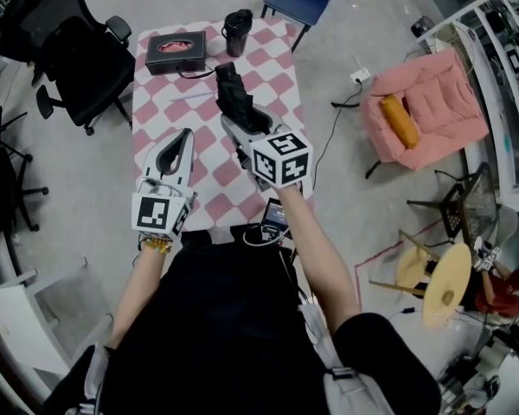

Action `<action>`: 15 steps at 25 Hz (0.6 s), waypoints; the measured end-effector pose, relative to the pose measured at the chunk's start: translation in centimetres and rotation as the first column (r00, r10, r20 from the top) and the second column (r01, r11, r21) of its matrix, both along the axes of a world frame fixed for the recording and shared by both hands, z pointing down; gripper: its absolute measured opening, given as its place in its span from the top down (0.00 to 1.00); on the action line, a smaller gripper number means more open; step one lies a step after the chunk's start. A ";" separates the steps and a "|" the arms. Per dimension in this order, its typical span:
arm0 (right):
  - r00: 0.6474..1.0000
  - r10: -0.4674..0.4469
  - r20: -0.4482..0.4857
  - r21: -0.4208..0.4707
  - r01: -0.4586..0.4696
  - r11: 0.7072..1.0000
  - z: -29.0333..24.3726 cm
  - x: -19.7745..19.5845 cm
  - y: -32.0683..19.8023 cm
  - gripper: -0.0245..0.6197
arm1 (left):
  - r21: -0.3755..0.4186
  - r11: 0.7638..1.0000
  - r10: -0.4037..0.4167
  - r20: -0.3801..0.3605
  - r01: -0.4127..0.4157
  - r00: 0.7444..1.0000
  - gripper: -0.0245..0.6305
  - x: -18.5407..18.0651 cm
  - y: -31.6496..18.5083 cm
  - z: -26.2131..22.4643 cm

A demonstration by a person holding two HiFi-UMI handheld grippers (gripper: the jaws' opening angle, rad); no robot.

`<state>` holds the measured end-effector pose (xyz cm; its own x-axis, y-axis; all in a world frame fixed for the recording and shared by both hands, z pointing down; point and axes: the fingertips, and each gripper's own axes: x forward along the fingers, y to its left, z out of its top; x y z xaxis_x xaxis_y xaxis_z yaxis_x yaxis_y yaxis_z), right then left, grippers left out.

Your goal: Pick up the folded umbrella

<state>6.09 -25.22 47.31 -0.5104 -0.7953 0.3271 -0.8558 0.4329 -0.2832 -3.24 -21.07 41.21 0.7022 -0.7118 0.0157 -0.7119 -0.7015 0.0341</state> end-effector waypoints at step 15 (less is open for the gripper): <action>0.999 -0.008 0.031 0.151 0.004 0.988 -7.3 -0.6 1.4 0.63 | 0.012 1.000 0.025 -0.001 -0.025 1.000 0.94 0.7 0.3 -0.6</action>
<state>5.52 -23.79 40.05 -0.5233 -0.8313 0.1870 -0.8449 0.4778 -0.2405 -2.59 -20.78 40.62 0.7197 -0.6943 0.0065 -0.6942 -0.7193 0.0266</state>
